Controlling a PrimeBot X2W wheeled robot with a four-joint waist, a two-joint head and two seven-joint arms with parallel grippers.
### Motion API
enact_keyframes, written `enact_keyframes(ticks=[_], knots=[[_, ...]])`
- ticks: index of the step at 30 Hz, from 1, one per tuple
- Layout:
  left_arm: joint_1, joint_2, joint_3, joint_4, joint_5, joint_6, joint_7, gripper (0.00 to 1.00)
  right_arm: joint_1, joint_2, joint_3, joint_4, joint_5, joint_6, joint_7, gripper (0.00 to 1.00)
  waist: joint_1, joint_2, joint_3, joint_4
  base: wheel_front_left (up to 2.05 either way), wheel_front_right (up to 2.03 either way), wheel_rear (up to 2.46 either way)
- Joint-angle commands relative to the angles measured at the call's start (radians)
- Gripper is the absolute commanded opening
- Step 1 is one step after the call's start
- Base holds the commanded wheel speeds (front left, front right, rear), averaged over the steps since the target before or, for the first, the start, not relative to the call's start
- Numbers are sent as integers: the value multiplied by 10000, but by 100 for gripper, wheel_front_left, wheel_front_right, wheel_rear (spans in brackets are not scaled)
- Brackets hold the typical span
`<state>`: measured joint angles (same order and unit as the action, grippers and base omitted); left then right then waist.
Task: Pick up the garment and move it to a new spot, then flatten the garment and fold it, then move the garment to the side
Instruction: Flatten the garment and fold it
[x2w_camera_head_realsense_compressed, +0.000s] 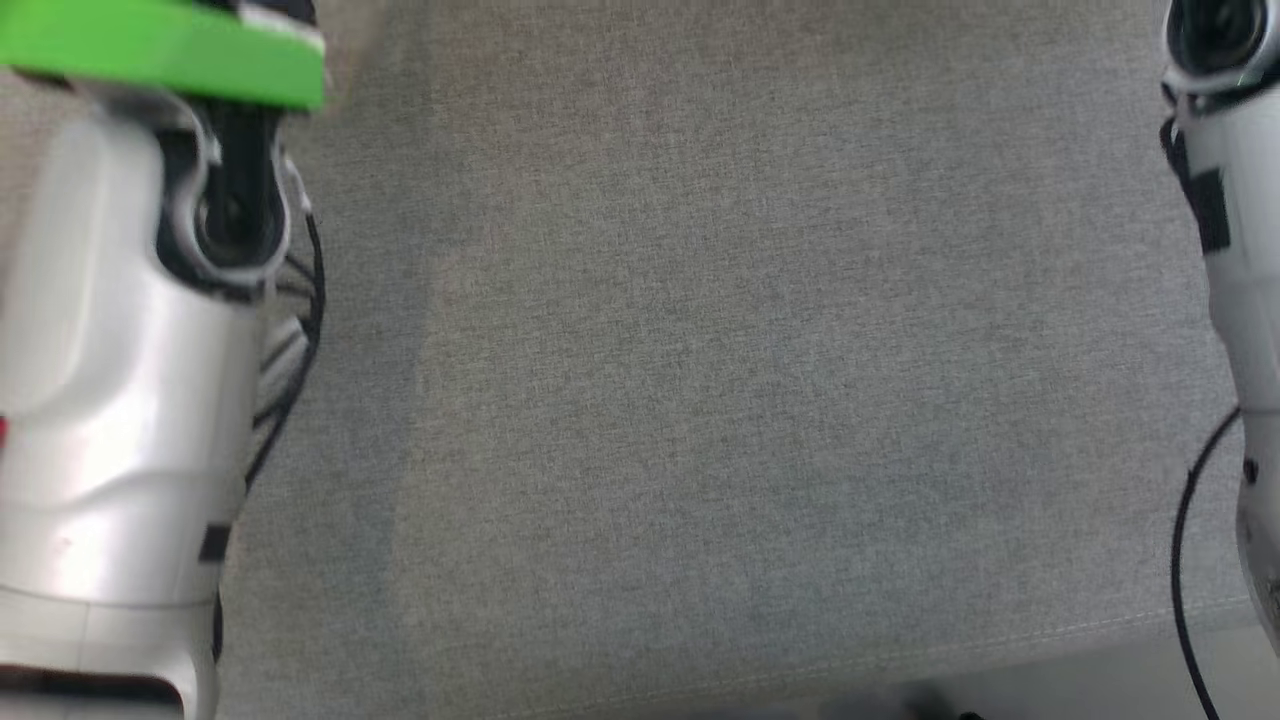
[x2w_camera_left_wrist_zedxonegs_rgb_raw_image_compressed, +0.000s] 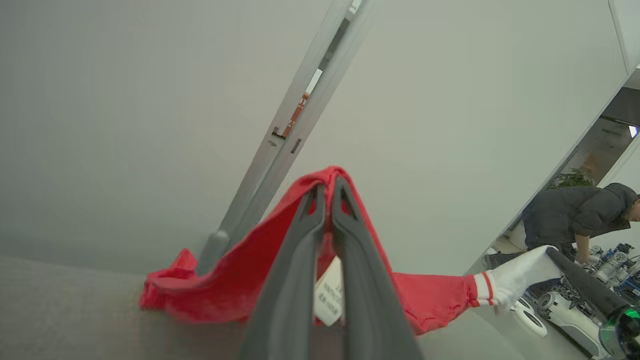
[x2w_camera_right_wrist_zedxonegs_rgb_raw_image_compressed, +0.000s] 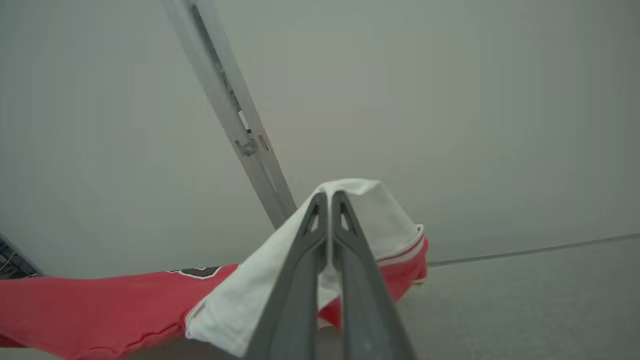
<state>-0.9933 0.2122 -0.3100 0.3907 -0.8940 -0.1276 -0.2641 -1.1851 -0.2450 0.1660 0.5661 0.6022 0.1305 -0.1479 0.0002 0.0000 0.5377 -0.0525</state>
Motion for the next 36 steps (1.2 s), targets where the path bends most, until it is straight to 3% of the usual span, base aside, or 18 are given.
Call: enact_keyframes(ticks=[1,7,13,19,24,30,36], knots=[[623,15,-57,-9,-105,-41,5,0,621,-208,244,74,268,4,413,0,-2,0,-345,111,0,0,0],[3185,365,-485,34,18,-42,3,0,3408,-898,584,-606,1582,4,2243,0,-2,0,-1238,182,0,0,0],[4981,363,-430,38,-96,-43,1,0,6055,-1111,-341,-1843,1863,4,3754,0,-2,0,-2118,293,0,0,0],[6075,276,-657,30,-200,-41,0,0,8263,-470,-2155,-3199,900,4,4930,0,-2,0,-2735,448,0,0,0],[6668,334,-764,269,-92,-36,1,0,9958,650,-3396,-4817,-27,4,6485,0,-2,0,-3185,550,0,0,0],[7187,488,-1037,600,-45,-5,134,0,11366,1584,-4261,-6617,-860,4,8391,0,-2,0,-3546,550,0,0,0],[7633,629,-1236,697,-85,157,510,0,12147,1886,-4608,-7358,-1123,4,9489,0,-2,0,-3746,610,0,0,0]])
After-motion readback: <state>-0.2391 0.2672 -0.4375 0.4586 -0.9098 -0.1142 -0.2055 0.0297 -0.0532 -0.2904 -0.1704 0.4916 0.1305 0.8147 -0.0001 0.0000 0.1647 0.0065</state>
